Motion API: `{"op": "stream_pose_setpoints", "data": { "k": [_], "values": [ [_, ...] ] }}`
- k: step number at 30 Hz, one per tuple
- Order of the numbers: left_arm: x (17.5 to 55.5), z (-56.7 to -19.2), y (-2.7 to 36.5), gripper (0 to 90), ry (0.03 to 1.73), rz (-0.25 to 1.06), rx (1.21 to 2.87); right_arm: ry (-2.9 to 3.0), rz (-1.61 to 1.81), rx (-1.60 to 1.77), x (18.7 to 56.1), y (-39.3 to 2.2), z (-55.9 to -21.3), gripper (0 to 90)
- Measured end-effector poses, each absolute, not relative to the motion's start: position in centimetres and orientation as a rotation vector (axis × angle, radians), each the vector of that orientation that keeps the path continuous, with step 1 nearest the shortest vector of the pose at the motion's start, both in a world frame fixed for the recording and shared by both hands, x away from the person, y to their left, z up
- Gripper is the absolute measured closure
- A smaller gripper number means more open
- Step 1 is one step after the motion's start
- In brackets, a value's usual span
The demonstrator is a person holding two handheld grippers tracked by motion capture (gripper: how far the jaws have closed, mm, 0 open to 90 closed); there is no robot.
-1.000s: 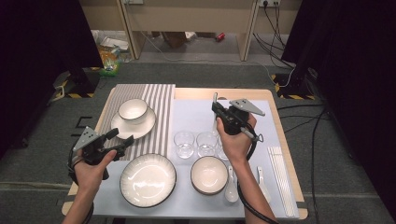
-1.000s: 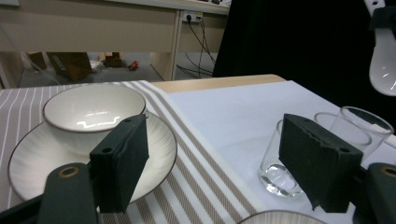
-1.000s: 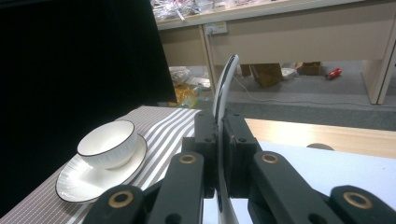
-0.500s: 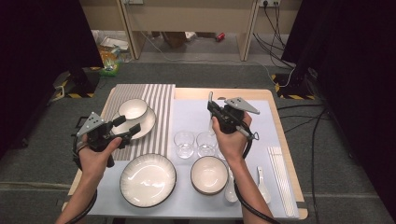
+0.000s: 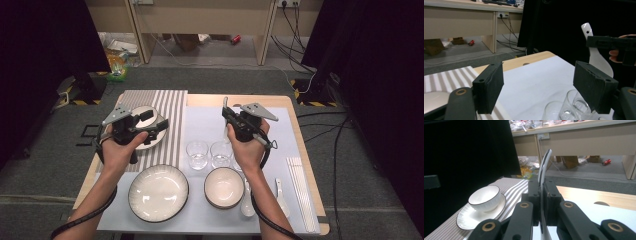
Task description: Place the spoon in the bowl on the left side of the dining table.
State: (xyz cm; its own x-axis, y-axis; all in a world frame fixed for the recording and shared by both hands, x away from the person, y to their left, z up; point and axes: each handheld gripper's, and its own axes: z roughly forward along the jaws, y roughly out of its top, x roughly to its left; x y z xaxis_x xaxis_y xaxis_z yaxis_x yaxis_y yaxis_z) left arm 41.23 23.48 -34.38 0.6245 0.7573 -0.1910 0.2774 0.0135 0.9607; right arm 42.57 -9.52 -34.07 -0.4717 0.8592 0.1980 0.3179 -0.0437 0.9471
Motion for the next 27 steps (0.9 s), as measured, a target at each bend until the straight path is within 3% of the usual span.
{"op": "stream_pose_setpoints", "data": {
  "k": [27],
  "values": [
    [47.0,-29.9,14.2,27.0,0.784,0.368,1.622,1.782,1.542,1.230,43.0,-9.0,-34.3,86.2]
  ]
}}
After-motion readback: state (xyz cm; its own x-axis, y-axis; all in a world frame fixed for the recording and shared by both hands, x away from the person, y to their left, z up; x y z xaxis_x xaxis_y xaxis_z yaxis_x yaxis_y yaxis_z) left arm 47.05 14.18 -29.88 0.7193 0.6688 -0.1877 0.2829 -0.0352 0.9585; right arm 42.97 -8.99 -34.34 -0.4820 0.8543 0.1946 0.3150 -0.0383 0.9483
